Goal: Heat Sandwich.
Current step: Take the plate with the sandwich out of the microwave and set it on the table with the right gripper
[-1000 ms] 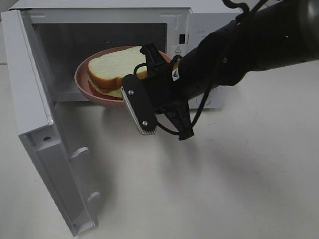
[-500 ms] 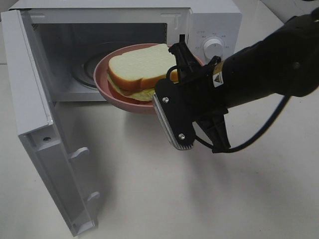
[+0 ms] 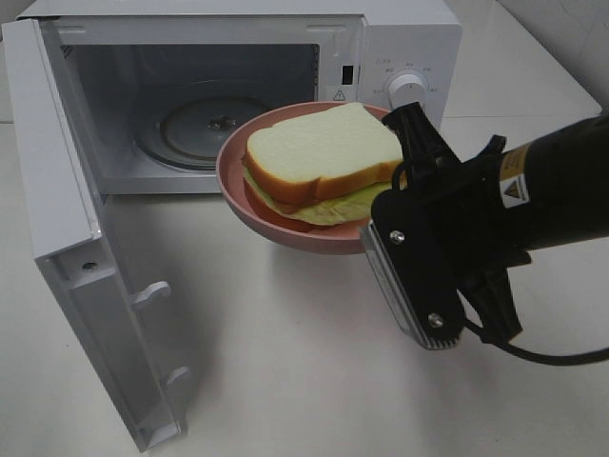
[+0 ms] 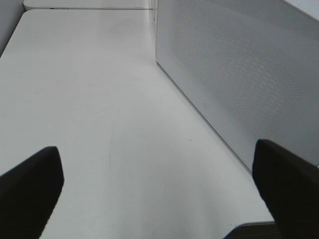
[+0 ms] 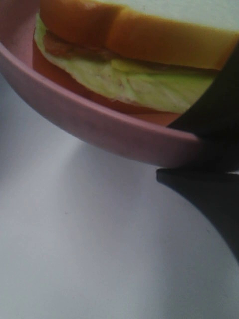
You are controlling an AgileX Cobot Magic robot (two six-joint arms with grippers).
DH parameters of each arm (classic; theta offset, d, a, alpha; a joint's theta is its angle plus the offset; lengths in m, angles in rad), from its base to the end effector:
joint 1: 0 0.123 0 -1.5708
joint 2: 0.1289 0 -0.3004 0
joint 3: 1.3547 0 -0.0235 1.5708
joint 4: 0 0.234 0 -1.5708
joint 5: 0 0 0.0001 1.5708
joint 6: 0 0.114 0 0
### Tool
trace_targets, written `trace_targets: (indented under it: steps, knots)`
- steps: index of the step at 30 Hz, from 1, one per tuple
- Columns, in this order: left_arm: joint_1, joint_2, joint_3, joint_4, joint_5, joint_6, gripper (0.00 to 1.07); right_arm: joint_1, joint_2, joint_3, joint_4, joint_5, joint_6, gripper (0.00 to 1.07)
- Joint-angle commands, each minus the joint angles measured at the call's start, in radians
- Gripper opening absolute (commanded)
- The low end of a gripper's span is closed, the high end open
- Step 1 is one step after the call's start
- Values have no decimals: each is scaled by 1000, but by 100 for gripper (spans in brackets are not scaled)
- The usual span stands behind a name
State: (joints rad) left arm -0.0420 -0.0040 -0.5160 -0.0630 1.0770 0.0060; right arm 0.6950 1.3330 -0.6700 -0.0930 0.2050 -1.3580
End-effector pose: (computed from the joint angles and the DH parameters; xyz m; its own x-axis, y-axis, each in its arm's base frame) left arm -0.0181 -0.0056 0.2617 -0.4536 -0.0048 -0.8912 0.0805 0.9957 -0.0464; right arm 0.1991 0.1632 0.2337 0.5597 -0.8255 -0.0731 -0.6126 -0.3527 -0.7073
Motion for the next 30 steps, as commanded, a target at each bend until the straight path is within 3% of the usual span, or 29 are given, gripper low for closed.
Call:
trace_targets:
  steps: [1, 14, 22, 30]
  knots:
    - [1, -7, 1, 2, -10, -6, 98, -4, -88, 40, -5, 8, 4, 0]
    - [1, -7, 1, 2, -10, -6, 98, -4, -284, 115, -16, 142, 42, 0]
    - [1, -7, 1, 2, -10, -6, 98, -4, -380, 119, -251, 252, 308, 0]
    - [1, -7, 1, 2, -10, -6, 98, -4, -389, 119, -385, 339, 513, 0]
